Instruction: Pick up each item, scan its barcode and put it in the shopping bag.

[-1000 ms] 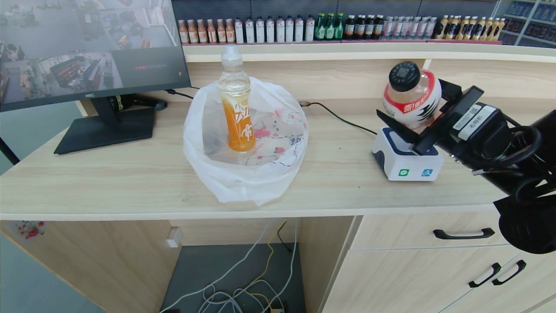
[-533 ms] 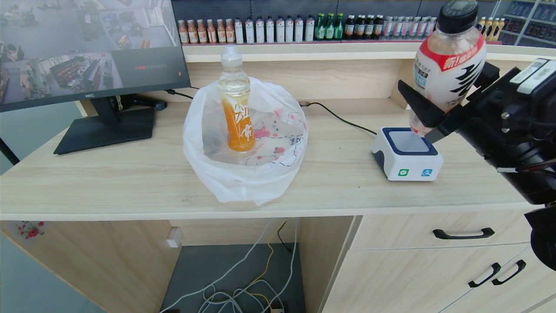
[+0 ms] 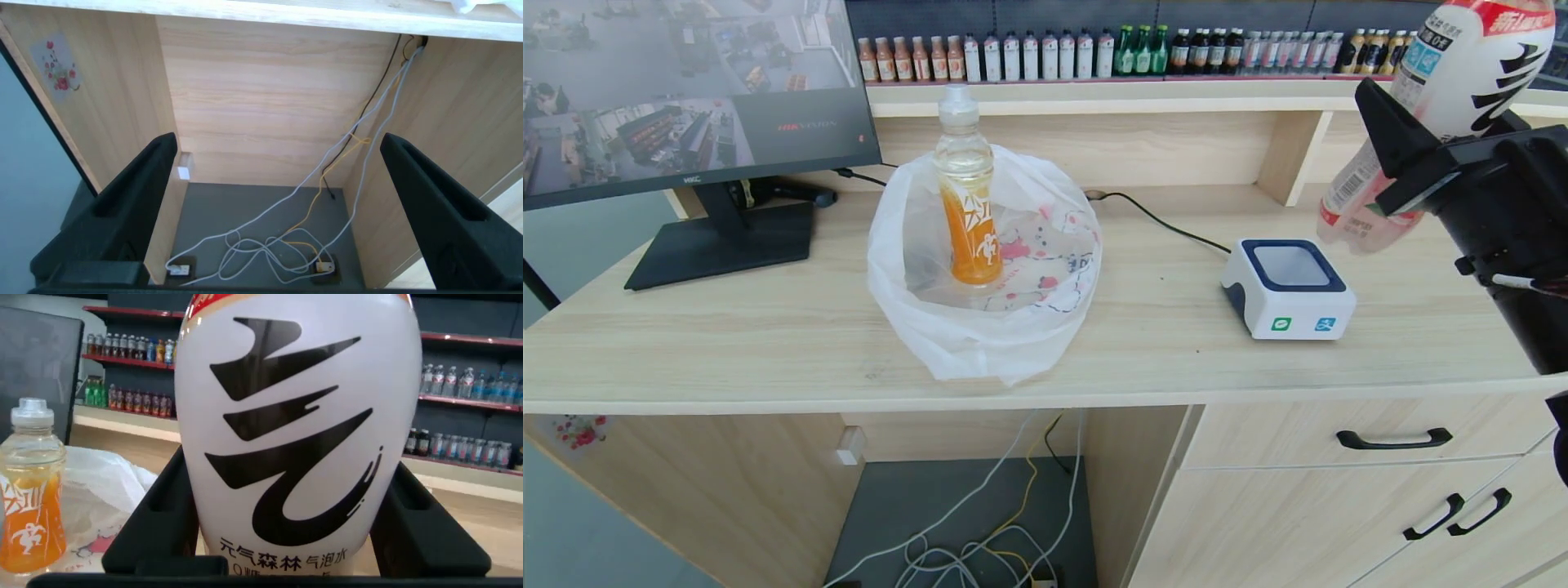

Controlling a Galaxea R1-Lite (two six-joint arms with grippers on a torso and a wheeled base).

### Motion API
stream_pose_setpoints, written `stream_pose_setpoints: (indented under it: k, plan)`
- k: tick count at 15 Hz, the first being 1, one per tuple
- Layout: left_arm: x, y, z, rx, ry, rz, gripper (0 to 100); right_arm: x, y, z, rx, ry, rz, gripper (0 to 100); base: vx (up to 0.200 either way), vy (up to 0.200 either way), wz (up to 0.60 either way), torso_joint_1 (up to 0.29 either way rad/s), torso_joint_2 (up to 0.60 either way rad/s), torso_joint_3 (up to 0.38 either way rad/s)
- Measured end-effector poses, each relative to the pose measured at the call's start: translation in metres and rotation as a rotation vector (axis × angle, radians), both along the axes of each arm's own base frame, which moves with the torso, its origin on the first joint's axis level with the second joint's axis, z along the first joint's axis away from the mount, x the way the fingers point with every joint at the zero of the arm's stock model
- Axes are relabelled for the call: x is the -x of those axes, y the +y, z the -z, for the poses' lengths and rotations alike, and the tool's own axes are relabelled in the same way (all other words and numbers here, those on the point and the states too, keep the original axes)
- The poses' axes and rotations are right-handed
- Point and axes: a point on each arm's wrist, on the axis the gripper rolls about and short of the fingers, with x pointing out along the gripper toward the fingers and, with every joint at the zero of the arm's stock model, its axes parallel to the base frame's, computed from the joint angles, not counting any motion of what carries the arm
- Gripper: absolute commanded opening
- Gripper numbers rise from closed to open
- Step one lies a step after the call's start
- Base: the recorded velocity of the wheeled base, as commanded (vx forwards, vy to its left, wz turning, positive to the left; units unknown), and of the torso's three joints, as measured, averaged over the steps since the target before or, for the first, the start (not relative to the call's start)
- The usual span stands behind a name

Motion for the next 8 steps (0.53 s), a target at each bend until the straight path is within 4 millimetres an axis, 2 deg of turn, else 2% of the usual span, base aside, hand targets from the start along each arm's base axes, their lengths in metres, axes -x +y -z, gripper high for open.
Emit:
stream_pose_setpoints:
  k: [5,7,8]
  plan:
    - [0.000,0.000,0.000,0.000,0.000,-0.001,100,-0.010,0.002,0.001,-0.076,0.025,-0.001,0,0.000,0.000,0.00,0.000,0.00,0.000]
    - [0.000,0.000,0.000,0.000,0.000,0.000,100,-0.017,0.004,-0.005,-0.114,0.008,0.005,0,0.000,0.000,0.00,0.000,0.00,0.000]
    - [0.000,0.000,0.000,0.001,0.000,0.000,100,-0.020,0.005,-0.007,-0.122,-0.002,0.004,0,0.000,0.200,0.00,-0.002,0.00,0.007]
